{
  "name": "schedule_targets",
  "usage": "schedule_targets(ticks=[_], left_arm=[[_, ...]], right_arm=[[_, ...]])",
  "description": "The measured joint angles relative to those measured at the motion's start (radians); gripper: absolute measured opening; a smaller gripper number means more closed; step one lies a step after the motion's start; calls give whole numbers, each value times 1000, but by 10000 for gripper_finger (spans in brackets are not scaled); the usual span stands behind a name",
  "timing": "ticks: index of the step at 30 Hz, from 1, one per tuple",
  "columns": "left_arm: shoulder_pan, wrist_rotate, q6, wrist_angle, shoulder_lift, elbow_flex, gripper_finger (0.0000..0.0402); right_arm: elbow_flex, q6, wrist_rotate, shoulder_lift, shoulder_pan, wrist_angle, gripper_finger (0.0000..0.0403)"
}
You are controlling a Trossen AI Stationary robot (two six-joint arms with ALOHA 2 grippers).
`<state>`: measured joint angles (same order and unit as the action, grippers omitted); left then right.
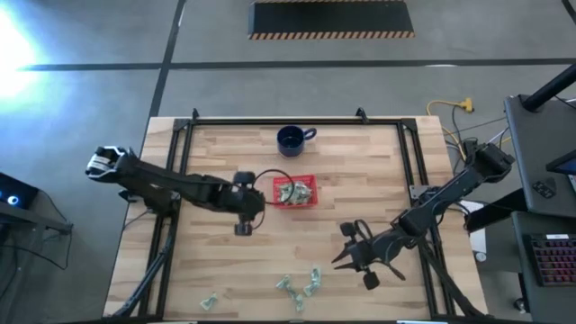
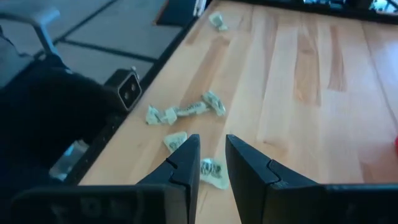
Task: Pick and place items into bin
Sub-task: Put the stevia packet into the red bin
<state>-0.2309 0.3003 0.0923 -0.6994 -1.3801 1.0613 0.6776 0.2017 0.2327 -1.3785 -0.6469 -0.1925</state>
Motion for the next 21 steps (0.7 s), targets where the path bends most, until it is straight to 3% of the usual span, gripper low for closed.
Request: schedule_targets(ticks=[6, 13, 21], left_arm=[[-98, -40, 130, -1, 20, -73, 123], [-193, -38, 289, 15, 23, -148, 123], [-226, -36, 350, 72, 21, -187, 123]], right_arm=[[-41, 0, 2, -65, 11, -119, 80], [51, 3, -55, -243, 18, -120, 114], [218, -29, -50, -397, 34, 77, 134]])
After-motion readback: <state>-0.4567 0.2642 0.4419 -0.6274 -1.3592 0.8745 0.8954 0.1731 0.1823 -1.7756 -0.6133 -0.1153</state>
